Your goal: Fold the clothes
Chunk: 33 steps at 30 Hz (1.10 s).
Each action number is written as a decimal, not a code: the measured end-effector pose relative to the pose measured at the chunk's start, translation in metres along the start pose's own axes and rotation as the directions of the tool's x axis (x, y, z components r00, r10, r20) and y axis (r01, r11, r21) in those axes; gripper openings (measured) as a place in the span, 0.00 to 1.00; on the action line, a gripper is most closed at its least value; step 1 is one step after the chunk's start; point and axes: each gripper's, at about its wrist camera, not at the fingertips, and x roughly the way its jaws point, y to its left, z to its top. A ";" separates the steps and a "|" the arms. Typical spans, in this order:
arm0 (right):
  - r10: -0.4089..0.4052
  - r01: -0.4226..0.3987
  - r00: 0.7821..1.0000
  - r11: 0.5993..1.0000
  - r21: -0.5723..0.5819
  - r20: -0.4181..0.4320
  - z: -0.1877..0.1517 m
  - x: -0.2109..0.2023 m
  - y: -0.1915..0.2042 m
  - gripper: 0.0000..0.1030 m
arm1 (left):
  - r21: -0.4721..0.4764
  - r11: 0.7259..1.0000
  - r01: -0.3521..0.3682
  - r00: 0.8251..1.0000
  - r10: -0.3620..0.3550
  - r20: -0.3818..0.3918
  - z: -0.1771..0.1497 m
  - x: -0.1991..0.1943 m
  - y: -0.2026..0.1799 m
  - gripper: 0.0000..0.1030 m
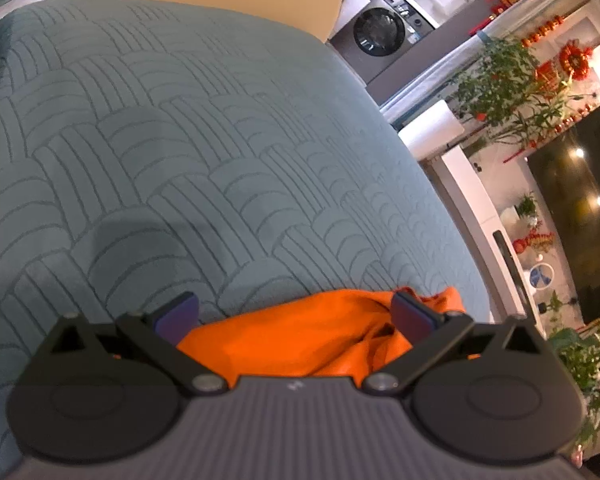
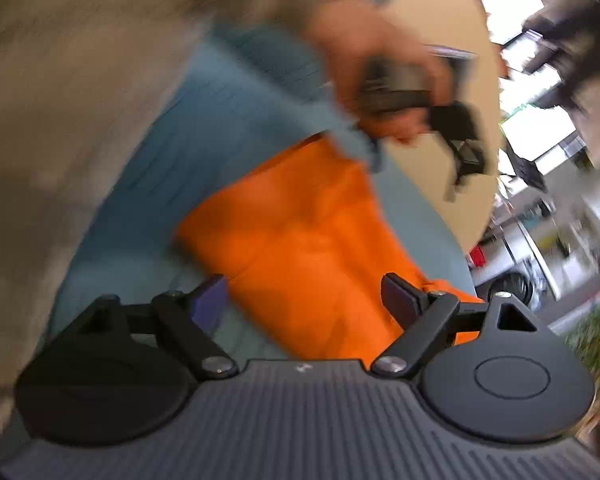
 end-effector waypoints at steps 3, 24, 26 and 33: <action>-0.089 0.093 0.995 0.989 -0.112 0.045 0.007 0.011 0.023 0.85 | 0.002 1.000 -0.012 1.000 0.012 0.003 0.000 0.000 -0.001 1.00; -0.070 0.071 0.997 0.992 -0.101 0.016 0.017 0.026 -0.021 0.67 | -0.036 0.999 0.018 1.000 -0.017 0.020 0.007 -0.008 0.007 1.00; -0.047 0.049 0.998 0.998 -0.045 0.030 0.017 0.018 -0.029 0.75 | -0.042 0.999 0.019 1.000 -0.018 0.021 0.008 -0.008 0.008 1.00; -0.047 0.051 0.998 0.994 -0.102 0.042 0.005 0.020 -0.024 0.81 | -0.036 0.999 0.022 1.000 -0.021 0.012 0.006 -0.007 0.006 1.00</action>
